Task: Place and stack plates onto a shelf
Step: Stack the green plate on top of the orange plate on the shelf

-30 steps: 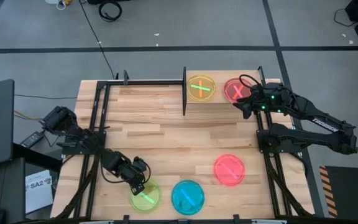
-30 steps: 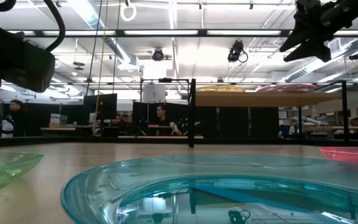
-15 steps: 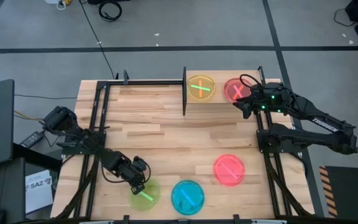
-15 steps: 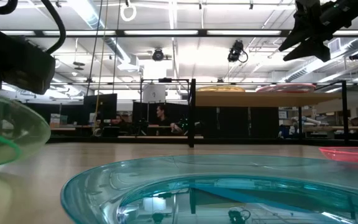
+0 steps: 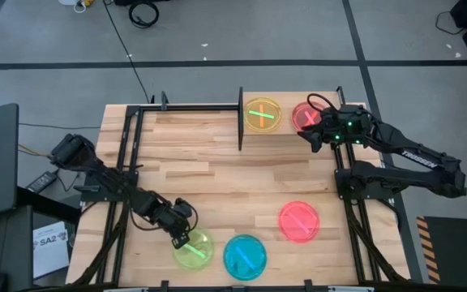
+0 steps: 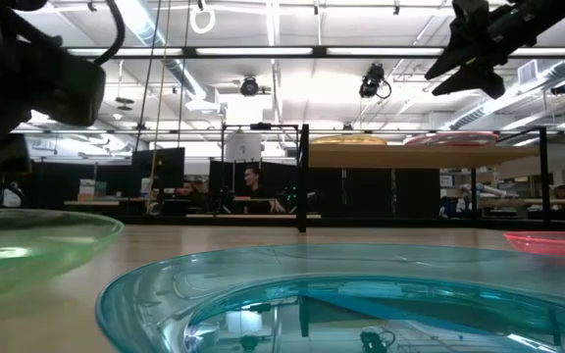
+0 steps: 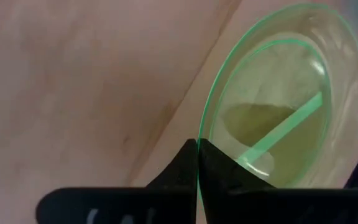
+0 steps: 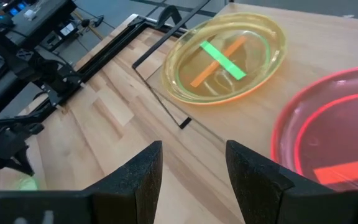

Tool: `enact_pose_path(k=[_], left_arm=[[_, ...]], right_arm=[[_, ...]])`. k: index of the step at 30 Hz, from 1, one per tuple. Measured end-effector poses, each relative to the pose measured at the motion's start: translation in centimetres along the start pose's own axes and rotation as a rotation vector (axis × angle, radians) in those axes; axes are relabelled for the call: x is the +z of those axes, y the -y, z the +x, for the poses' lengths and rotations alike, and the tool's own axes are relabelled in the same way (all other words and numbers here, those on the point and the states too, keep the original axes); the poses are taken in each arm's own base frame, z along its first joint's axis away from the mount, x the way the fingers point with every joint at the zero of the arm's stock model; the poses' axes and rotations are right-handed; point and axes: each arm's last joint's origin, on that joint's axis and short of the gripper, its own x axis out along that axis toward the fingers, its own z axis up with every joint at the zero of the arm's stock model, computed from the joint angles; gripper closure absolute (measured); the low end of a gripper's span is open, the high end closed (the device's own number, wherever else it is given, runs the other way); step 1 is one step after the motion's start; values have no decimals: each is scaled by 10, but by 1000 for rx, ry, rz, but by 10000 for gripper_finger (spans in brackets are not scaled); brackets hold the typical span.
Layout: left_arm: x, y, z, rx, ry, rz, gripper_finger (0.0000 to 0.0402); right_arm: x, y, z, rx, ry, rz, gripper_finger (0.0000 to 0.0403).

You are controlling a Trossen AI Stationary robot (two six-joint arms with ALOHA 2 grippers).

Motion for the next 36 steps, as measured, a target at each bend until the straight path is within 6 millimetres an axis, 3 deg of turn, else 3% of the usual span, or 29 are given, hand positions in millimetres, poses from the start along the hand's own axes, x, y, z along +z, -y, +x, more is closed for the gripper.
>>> enact_pose_path(k=[17, 25, 36], left_arm=[[46, -22, -14, 9, 78, 73, 396], [72, -39, -39, -3, 171, 75, 397], [119, -50, -76, -20, 343, 69, 397]], right_arm=[[3, -1, 33, 23, -93, 7, 220], [4, -4, 40, 53, -96, 0, 220], [15, -23, 46, 194, 27, 22, 220]])
